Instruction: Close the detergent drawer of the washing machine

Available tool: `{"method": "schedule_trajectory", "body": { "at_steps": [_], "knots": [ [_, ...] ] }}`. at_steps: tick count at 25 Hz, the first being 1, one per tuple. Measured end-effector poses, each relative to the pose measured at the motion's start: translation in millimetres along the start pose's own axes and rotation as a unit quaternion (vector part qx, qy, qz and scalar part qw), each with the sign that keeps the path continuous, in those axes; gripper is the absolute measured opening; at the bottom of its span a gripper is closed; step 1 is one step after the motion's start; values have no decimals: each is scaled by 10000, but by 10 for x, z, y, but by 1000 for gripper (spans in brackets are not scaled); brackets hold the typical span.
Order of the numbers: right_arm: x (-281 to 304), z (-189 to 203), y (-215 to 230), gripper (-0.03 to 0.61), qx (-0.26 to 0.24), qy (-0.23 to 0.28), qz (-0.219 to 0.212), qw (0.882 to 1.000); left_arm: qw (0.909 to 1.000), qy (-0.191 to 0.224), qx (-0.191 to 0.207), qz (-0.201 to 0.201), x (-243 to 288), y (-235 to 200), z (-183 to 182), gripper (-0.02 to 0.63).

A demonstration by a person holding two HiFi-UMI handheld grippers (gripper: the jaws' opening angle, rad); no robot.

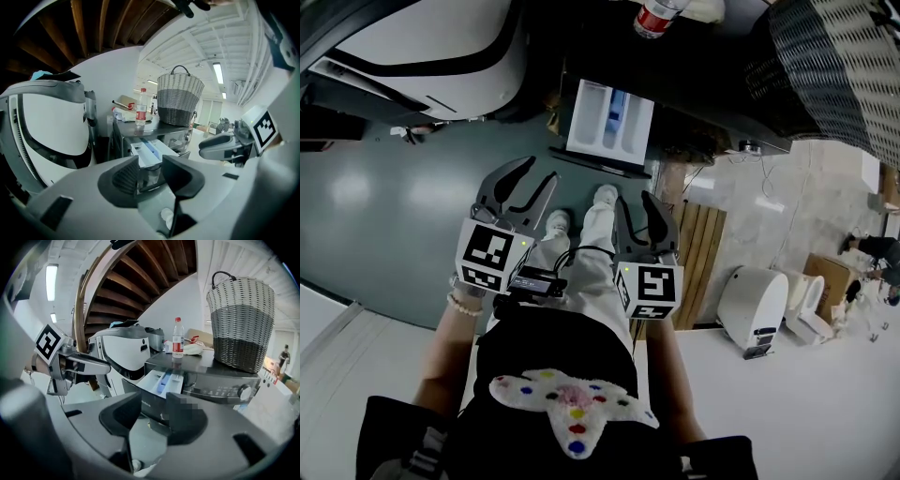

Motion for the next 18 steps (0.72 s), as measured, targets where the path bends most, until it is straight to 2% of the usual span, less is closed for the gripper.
{"method": "schedule_trajectory", "body": {
  "at_steps": [5, 18],
  "knots": [
    [95, 127, 62, 154, 39, -176, 60, 9998, 9999, -129, 98, -7, 106, -46, 61, 153],
    [393, 430, 211, 177, 170, -466, 288, 9984, 9989, -452, -46, -141, 420, -195, 421, 153]
  ]
}}
Point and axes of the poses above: the fingertips, and each gripper's own axes: x forward along the fingers, y to its right, z out of its underside, the point moved 8 cm from there along -x, backward along the fingers, and after that the axes turned 8 degrees about z, right-handed, at the moved point
